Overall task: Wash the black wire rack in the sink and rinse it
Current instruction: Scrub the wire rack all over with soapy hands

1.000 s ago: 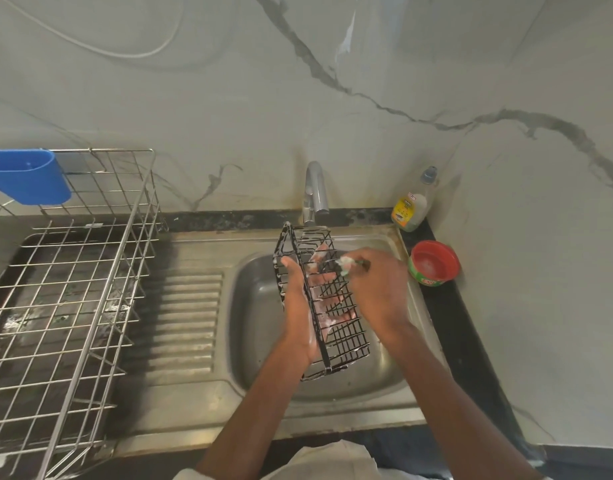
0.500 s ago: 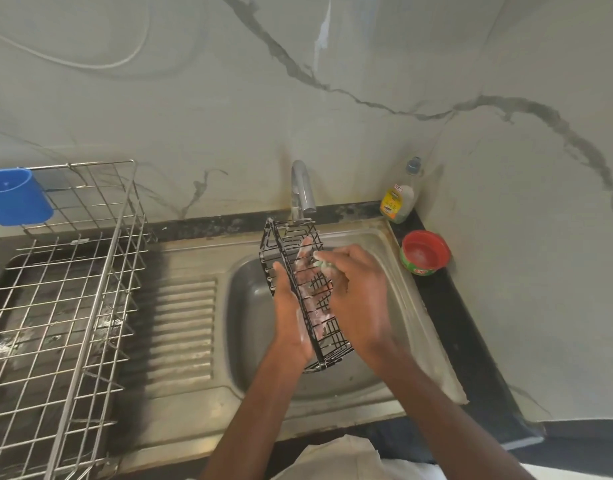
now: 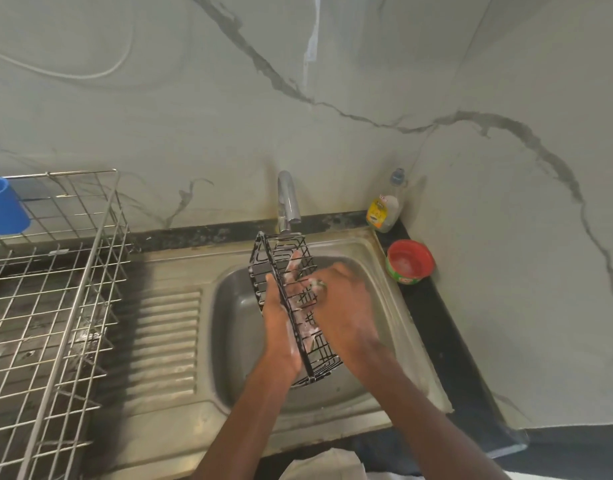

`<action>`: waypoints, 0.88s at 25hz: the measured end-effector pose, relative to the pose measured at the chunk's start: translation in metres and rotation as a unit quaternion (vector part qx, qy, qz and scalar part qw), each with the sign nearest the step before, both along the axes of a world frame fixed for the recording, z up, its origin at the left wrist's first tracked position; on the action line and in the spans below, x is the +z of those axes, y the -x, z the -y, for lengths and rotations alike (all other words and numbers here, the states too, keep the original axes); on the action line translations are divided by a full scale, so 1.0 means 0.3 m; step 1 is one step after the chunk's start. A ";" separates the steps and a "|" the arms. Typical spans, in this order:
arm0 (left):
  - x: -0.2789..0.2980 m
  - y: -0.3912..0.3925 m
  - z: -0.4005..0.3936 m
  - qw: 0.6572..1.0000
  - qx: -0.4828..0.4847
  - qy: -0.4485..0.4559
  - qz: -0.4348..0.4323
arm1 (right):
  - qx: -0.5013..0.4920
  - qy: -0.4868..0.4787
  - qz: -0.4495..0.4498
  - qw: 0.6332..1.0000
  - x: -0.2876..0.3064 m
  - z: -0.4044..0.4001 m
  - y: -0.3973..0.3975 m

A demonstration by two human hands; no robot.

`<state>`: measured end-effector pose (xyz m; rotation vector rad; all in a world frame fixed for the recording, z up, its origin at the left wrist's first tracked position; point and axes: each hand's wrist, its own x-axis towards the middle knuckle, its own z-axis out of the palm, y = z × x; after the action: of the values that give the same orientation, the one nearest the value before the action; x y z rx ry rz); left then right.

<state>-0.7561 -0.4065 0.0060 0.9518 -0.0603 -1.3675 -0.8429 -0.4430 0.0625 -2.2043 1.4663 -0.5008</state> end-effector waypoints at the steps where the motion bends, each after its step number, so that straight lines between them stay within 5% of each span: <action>1: 0.009 0.003 -0.004 1.000 0.011 -0.006 -0.007 | 0.038 -0.004 0.024 0.999 -0.007 -0.023 -0.027; 7: 0.010 -0.022 -0.015 0.999 0.016 -0.031 0.023 | 0.017 -0.050 0.224 0.973 -0.006 -0.029 -0.059; 11: 0.018 -0.038 -0.001 0.998 0.024 -0.048 0.011 | 0.078 0.045 0.133 0.987 -0.063 -0.072 0.000; 17: -0.008 -0.038 0.003 0.998 0.033 -0.058 0.004 | 0.086 -0.064 0.084 0.991 -0.034 -0.064 0.005; 22: -0.005 -0.039 0.019 0.997 0.053 -0.055 -0.016 | -0.043 -0.037 -0.009 0.998 -0.056 0.020 0.047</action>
<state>-0.7443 -0.4121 0.0045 1.0109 0.0903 -1.2992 -0.8569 -0.4489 0.0456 -2.1011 1.5686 -0.4471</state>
